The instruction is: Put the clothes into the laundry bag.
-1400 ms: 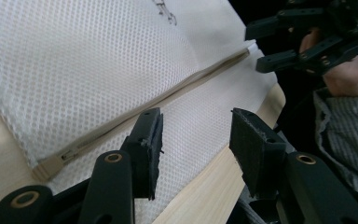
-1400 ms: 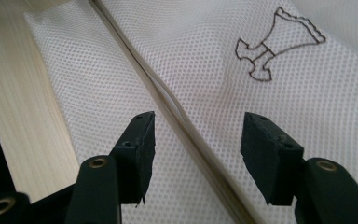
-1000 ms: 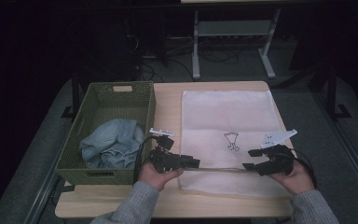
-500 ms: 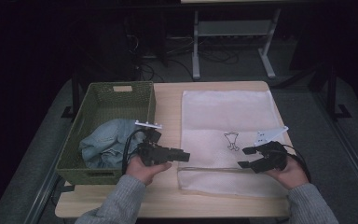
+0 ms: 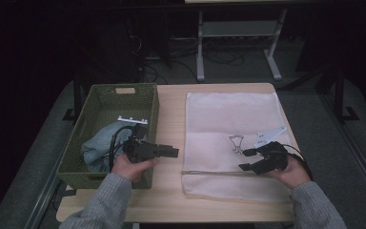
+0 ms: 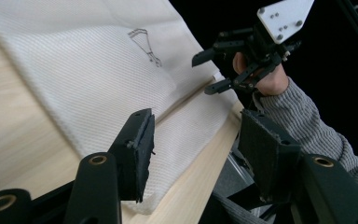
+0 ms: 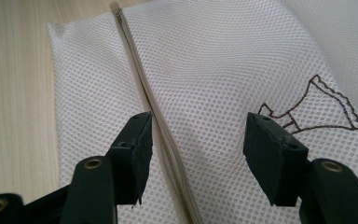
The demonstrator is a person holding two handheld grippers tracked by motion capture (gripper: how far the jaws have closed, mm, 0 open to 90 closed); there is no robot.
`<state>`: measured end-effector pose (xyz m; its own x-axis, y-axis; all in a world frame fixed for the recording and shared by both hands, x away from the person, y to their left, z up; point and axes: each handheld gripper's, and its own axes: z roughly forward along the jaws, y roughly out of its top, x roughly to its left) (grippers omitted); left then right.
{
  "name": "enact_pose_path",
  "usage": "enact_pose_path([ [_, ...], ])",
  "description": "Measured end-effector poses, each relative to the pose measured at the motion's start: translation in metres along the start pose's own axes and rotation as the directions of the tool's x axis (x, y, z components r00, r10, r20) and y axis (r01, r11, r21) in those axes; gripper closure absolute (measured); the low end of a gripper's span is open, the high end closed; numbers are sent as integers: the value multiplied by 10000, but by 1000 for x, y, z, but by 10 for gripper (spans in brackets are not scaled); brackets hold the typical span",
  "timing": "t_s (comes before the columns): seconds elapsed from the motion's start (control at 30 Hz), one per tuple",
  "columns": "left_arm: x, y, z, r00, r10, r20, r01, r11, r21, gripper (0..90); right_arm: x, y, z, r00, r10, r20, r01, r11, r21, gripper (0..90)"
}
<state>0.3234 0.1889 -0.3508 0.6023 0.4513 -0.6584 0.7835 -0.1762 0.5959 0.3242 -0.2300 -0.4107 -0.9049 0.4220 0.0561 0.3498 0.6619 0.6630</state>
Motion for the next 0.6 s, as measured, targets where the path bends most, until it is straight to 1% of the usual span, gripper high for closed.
enact_pose_path([
  [0.03,2,0,-4,10000,-8,-13,8,10000,-74,441,-1,0,0,10000,-2,-20,2,10000,27,416],
  [0.07,3,0,-8,10000,-13,-52,12,10000,-75,441,-1,1,1,10000,10,13,-10,9999,163,415],
  [0.13,6,1,-16,9999,-33,-130,31,9999,-146,439,-2,4,1,9999,-112,16,112,9997,212,415],
  [0.27,14,3,-33,9995,-298,-107,294,9988,-397,423,-2,12,1,9996,-294,-29,294,9994,205,414],
  [0.37,20,4,-44,9993,-332,-162,324,9983,-480,421,-3,16,4,9994,-346,-53,348,9987,370,410],
  [0.5,29,4,-61,9984,-479,-312,456,9964,-716,420,-3,17,4,9992,-385,-56,387,9986,372,408],
  [0.6,36,4,-72,9970,-571,-520,532,9959,-735,420,-3,17,5,9993,-359,-52,361,9985,412,405],
])
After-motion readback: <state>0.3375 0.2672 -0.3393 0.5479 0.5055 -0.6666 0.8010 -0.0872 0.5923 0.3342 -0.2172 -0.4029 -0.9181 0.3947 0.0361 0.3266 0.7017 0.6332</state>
